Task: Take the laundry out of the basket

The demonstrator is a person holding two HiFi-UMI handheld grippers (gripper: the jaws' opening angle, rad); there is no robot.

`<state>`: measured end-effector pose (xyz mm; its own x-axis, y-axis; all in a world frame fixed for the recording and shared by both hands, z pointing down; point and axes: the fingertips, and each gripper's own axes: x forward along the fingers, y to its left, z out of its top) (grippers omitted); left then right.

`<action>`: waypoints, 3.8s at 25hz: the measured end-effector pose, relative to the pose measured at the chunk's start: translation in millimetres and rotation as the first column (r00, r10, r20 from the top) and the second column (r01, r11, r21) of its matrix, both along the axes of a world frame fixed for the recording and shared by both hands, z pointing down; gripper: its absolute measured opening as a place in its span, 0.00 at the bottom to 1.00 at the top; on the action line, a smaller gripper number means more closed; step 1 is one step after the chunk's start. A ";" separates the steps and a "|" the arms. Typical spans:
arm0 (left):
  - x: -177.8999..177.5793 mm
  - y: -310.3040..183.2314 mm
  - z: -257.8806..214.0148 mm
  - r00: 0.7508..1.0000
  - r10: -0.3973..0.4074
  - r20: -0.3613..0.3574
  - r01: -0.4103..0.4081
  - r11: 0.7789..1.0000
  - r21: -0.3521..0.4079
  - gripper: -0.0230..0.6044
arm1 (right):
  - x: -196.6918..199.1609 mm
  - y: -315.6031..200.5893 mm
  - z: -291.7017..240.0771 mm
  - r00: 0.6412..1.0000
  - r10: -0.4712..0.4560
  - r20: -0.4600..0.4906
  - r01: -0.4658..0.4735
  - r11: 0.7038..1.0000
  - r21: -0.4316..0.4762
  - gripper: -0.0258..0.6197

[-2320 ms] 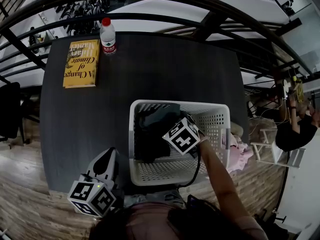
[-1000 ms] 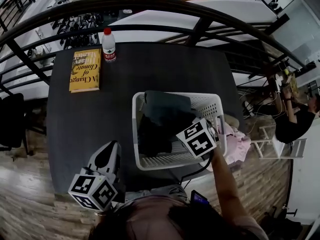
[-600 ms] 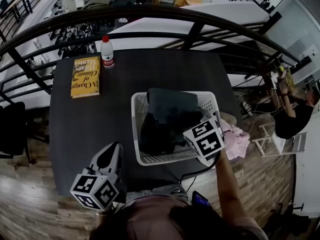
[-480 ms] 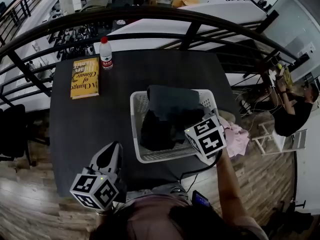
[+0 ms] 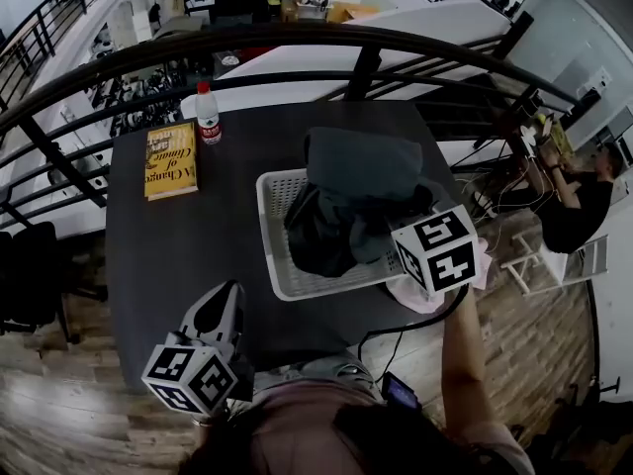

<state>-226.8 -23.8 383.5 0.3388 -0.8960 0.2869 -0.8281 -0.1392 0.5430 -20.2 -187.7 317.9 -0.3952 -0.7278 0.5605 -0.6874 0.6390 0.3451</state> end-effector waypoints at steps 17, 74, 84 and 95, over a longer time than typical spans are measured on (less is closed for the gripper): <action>2.2 66.3 -8.3 0.997 0.071 0.003 -0.071 0.997 0.042 0.03 | 23.7 71.4 -136.0 0.995 0.060 0.085 -0.082 0.955 0.285 0.22; 320.3 32.3 -4.4 0.959 0.284 0.015 -0.284 0.959 0.023 0.03 | 400.7 106.5 -141.3 0.938 0.339 0.070 -0.343 0.887 0.310 0.22; 349.7 19.0 4.5 0.978 0.207 0.024 -0.207 0.978 0.004 0.03 | 426.4 56.8 -117.6 0.958 0.280 0.055 -0.284 0.914 0.289 0.23; 358.9 1.0 12.5 0.991 0.122 0.044 -0.121 0.992 -0.023 0.03 | 433.9 -1.6 -54.3 0.972 0.237 0.000 -0.232 0.953 0.195 0.23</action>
